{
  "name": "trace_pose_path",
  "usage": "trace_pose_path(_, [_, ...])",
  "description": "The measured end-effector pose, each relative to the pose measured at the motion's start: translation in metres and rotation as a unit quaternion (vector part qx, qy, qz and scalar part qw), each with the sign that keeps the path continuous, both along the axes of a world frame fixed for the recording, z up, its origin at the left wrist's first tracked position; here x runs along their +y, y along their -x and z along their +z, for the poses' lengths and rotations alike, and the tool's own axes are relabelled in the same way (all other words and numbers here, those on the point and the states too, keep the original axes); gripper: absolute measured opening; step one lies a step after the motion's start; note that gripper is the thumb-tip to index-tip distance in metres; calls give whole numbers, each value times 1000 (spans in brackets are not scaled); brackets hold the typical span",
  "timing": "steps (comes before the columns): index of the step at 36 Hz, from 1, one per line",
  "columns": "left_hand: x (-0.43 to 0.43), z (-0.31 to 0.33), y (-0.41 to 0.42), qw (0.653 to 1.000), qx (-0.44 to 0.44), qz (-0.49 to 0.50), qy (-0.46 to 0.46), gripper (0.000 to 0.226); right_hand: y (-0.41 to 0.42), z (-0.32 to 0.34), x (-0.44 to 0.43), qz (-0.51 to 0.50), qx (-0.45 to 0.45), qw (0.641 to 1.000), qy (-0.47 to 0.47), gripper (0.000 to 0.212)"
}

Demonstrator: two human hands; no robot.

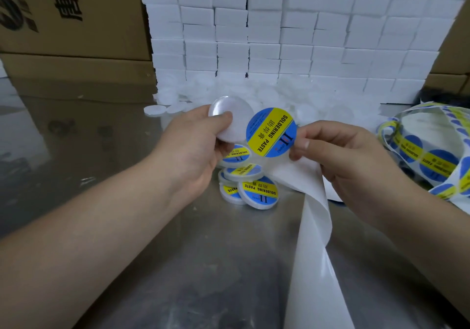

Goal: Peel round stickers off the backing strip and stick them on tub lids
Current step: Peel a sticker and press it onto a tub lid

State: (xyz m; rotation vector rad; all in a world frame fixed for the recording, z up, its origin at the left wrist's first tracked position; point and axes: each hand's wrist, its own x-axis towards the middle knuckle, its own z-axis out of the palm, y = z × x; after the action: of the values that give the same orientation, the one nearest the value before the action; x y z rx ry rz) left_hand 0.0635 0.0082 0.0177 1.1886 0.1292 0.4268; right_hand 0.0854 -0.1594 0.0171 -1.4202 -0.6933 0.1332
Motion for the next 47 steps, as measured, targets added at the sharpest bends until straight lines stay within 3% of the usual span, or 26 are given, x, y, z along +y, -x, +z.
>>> trace_pose_path(3, [-2, -1, 2, 999, -1, -51, -3, 20, -1, -2, 0, 19, -2, 1000, 20, 20])
trace_pose_path(6, [-4, -1, 5, 996, -17, -82, 24, 30, 0, -4, 0, 42, 4, 999, 30, 9])
trace_pose_path(10, [-4, 0, 7, 993, -36, -90, 60, 39, 0, -6, 1, 50, 15, 998, 27, 12])
trace_pose_path(24, [-7, -3, 10, 991, -48, -124, -6, 22, -5, -6, 0, 76, 6, 995, 60, 21])
trace_pose_path(47, [-9, -4, 11, 991, -52, -115, -42, 27, -9, -7, -1, 36, -7, 996, 81, 18])
